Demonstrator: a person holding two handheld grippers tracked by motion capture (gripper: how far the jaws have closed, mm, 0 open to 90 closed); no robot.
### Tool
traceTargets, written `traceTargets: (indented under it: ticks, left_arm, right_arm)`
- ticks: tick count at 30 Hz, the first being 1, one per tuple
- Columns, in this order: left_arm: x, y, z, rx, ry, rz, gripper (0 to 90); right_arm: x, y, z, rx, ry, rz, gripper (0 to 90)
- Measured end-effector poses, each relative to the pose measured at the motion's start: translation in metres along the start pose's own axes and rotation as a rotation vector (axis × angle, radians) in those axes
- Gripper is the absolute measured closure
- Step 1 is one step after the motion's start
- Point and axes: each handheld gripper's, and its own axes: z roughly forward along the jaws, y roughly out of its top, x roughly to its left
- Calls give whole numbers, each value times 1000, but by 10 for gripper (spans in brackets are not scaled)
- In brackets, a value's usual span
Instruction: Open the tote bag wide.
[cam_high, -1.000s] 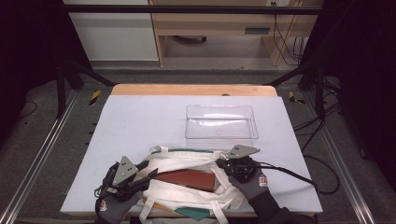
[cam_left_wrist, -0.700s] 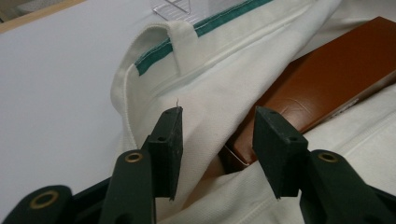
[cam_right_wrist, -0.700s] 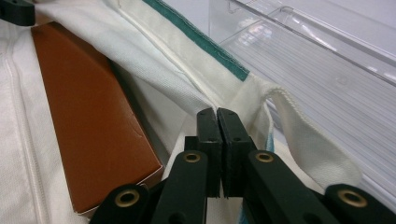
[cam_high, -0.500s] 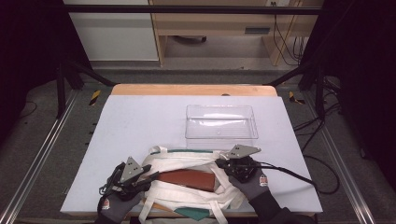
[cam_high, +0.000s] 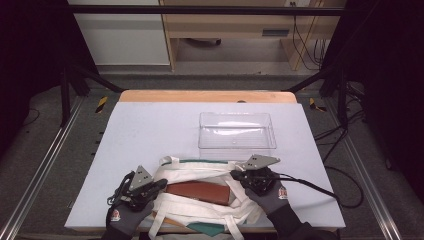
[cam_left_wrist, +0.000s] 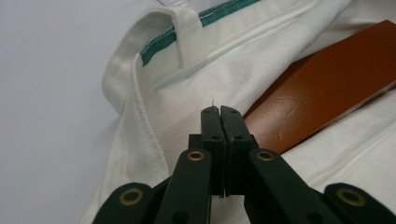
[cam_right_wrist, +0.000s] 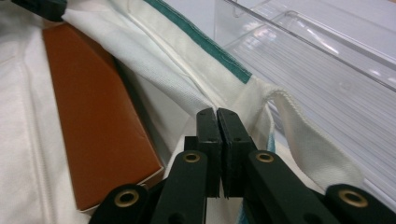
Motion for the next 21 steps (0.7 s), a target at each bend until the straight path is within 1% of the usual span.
traceTargets:
  ticks: [2, 3, 5, 6, 7, 8, 9, 10, 12, 13, 14, 15, 16, 17, 18, 19, 21]
  left_arm:
    - [-1, 1, -2, -6, 6, 3, 896]
    - [0, 3, -3, -17, 8, -2, 897]
    - [2, 6, -7, -39, -2, -21, 897]
    - [2, 6, -7, -39, -2, -21, 898]
    - [4, 10, -8, -57, 3, -27, 898]
    - [5, 12, -7, -57, 5, -33, 898]
    - [7, 14, -4, -63, 16, -46, 898]
    - [8, 14, -1, -57, 17, -55, 898]
    - [11, 12, 6, -43, 21, -72, 898]
    - [13, 11, 9, -40, 17, -91, 898]
    - [15, 9, 13, -34, 16, -102, 898]
    - [15, 9, 13, -34, 16, -102, 898]
    - [17, 8, 16, -29, 12, -115, 898]
    - [19, 7, 19, -26, 7, -130, 897]
    - [20, 5, 23, -24, 13, -133, 897]
    - [20, 5, 23, -24, 13, -133, 897]
    - [19, 5, 27, -10, 28, -120, 897]
  right_arm:
    - [1, 1, -2, -1, -1, -10, 885]
    - [1, 2, -3, -4, 1, -8, 885]
    - [-1, 4, -4, -10, 2, -7, 885]
    - [-1, 4, -4, -10, 2, -7, 885]
    - [-2, 6, -5, -14, 2, -5, 884]
    - [-5, 8, -4, -14, -8, 3, 882]
    - [-6, 8, -2, -11, -14, 0, 881]
    - [-6, 8, 1, 1, -20, 3, 882]
    - [-6, 5, 7, 29, -35, -5, 879]
    - [-6, 4, 10, 41, -39, -10, 878]
    - [-5, 2, 13, 57, -46, -13, 877]
    - [-5, 0, 17, 64, -50, -21, 874]
    - [-5, 0, 17, 64, -50, -21, 874]
    - [-6, -5, 22, 71, -57, -22, 870]
    - [-8, -7, 24, 67, -52, -16, 868]
    - [-8, -7, 24, 67, -52, -16, 868]
    - [-11, -10, 28, 69, -45, 0, 869]
